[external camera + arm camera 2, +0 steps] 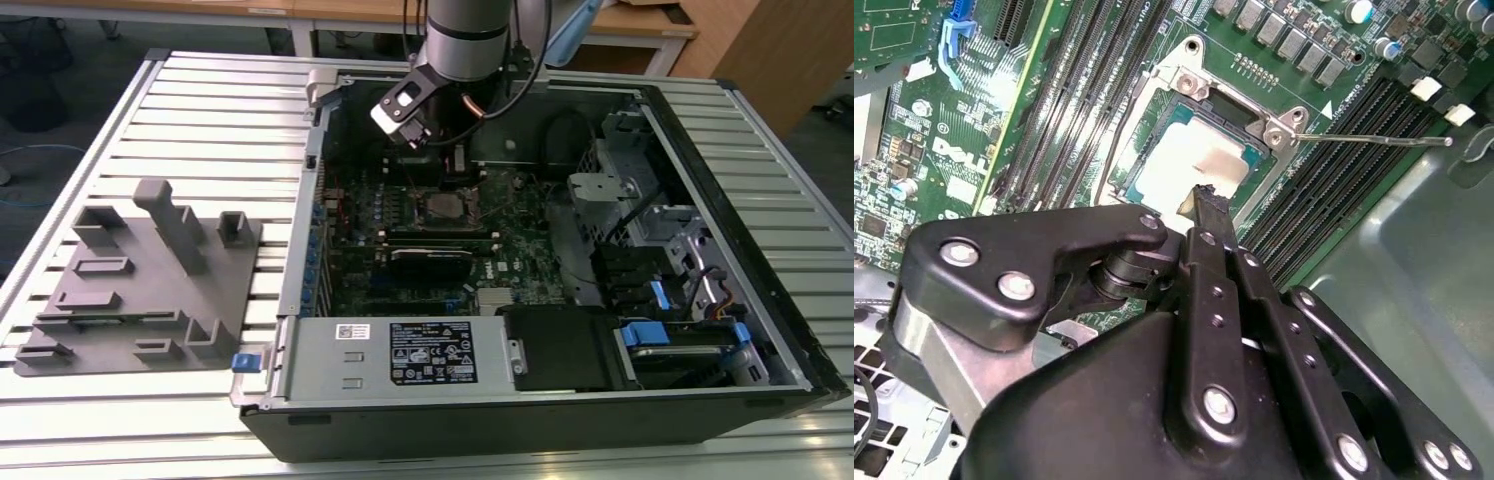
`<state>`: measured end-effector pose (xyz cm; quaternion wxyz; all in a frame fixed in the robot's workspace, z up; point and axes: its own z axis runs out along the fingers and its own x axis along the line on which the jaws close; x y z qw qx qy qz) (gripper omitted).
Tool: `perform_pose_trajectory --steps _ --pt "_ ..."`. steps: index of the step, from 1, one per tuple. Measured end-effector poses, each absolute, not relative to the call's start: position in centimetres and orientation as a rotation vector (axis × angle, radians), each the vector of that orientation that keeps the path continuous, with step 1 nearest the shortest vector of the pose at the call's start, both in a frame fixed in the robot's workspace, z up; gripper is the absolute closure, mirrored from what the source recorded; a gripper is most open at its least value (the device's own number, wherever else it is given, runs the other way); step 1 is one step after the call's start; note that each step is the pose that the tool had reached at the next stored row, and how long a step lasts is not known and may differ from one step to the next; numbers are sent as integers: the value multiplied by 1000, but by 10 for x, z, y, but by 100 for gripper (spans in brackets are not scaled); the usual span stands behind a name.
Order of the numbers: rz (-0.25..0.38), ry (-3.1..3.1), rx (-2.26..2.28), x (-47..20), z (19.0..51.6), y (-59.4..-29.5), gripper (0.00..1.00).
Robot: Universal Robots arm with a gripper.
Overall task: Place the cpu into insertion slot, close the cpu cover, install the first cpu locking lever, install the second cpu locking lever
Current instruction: 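Close the cpu cover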
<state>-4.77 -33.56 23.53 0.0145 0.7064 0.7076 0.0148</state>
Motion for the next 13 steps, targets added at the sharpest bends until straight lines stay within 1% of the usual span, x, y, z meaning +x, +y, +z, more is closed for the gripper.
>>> perform_pose_trajectory --steps 13 --pt "46 2203 2199 -48 240 -336 90"
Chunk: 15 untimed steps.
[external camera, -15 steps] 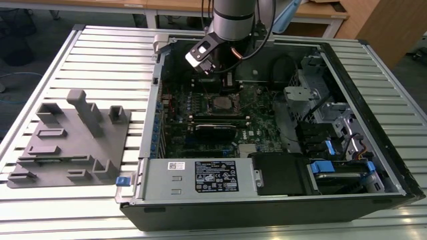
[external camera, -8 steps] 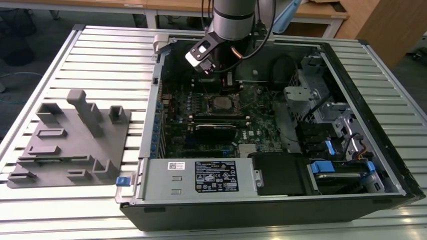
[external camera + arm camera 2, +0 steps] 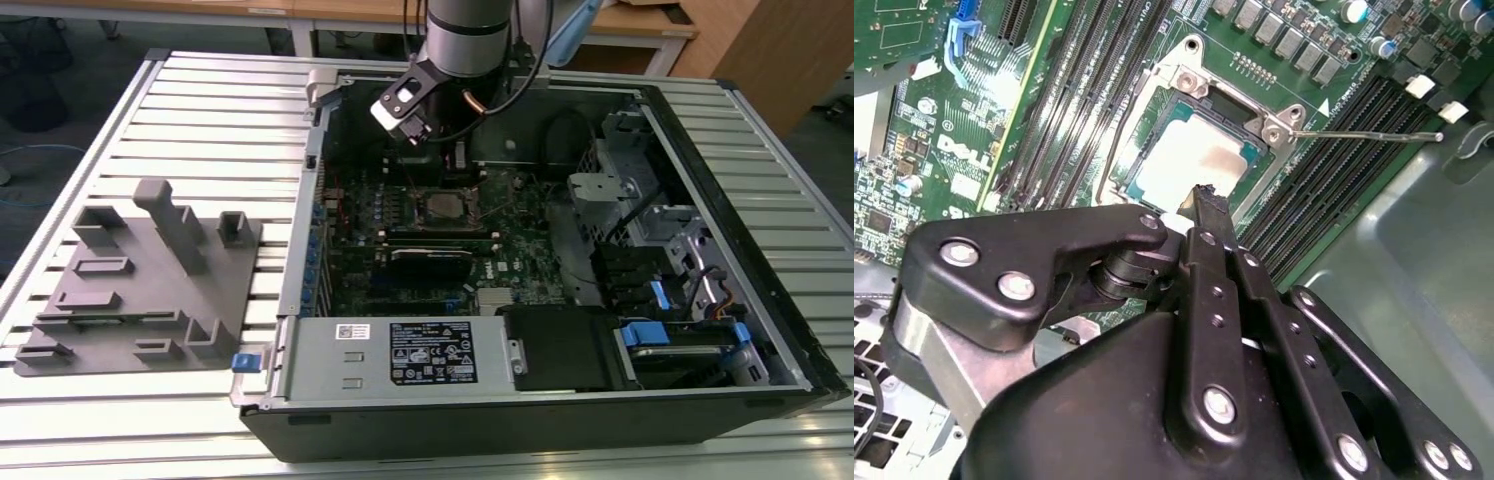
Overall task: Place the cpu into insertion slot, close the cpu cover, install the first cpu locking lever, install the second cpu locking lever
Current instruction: 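Close the cpu cover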
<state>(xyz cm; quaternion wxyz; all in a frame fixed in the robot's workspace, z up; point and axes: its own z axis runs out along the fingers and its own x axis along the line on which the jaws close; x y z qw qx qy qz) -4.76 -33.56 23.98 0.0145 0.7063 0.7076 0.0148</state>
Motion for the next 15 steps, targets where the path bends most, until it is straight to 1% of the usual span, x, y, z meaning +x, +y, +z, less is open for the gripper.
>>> perform_pose_trajectory --steps 15 --pt "45 2203 2199 -48 244 -336 90"
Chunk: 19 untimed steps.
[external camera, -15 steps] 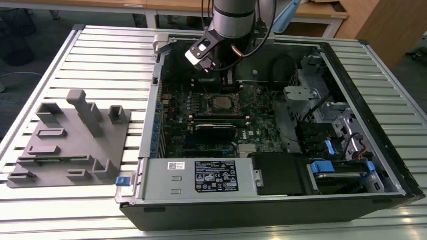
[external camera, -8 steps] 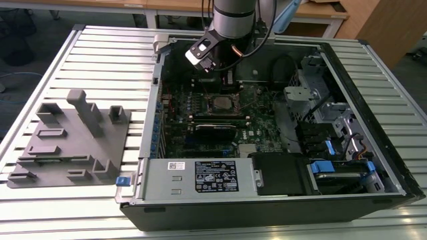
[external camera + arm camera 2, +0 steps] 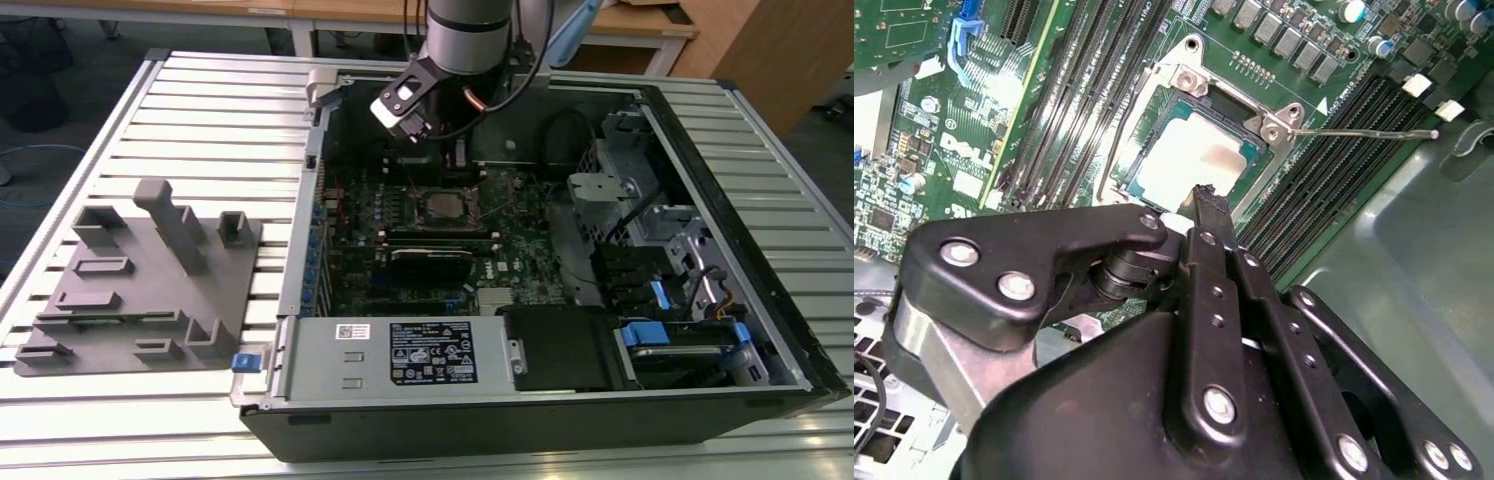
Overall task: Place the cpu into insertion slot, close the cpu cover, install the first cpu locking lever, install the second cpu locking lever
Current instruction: 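Close the cpu cover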
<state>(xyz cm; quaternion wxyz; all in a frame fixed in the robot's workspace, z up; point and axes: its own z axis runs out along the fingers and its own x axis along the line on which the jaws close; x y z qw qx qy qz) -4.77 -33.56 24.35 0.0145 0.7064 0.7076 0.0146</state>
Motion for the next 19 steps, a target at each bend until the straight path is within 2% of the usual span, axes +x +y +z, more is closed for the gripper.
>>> perform_pose_trajectory --steps 19 --pt "46 2203 2199 -48 272 -336 90"
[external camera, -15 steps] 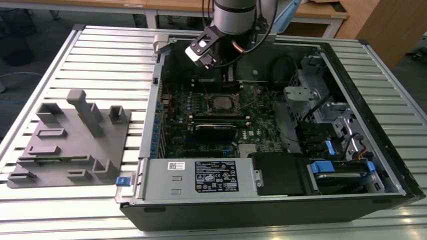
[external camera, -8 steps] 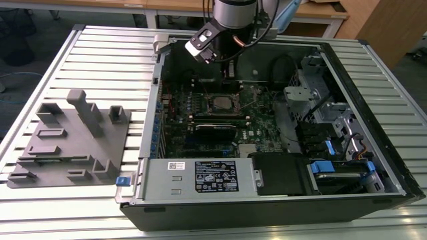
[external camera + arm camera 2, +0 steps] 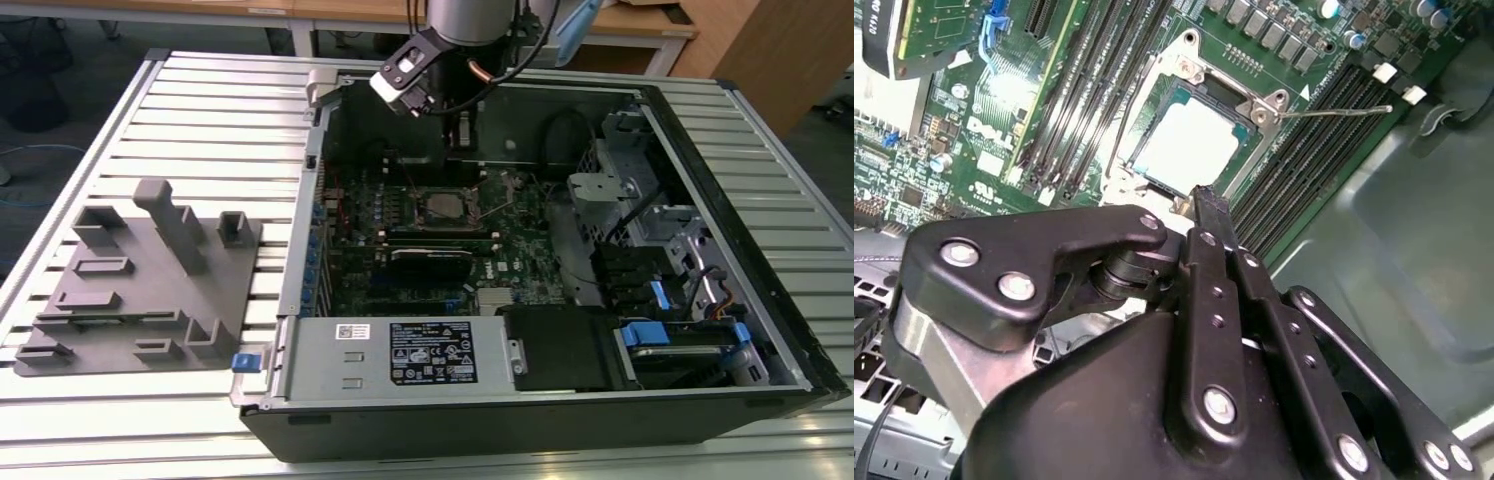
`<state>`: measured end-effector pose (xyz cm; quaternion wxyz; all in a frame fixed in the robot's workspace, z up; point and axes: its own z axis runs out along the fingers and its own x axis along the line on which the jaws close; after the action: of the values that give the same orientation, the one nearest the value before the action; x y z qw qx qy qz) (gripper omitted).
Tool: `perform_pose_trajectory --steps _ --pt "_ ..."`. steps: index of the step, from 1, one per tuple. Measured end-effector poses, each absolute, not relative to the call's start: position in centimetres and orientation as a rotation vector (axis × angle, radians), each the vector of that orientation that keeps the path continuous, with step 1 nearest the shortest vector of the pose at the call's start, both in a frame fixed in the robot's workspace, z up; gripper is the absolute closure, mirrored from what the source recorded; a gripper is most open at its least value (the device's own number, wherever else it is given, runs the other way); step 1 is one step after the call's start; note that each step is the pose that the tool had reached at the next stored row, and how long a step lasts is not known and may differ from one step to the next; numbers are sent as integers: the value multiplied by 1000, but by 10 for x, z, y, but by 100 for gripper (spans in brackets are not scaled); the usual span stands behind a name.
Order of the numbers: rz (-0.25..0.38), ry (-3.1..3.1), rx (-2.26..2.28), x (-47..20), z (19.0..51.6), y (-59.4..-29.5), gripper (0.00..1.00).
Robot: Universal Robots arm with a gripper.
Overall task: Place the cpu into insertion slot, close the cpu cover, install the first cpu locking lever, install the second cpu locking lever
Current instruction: 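Close the cpu cover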
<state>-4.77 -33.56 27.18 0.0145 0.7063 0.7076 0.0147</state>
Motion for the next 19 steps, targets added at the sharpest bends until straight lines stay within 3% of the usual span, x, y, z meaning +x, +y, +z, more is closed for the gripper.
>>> perform_pose_trajectory --steps 19 --pt "46 2203 2199 -14 271 -336 90"
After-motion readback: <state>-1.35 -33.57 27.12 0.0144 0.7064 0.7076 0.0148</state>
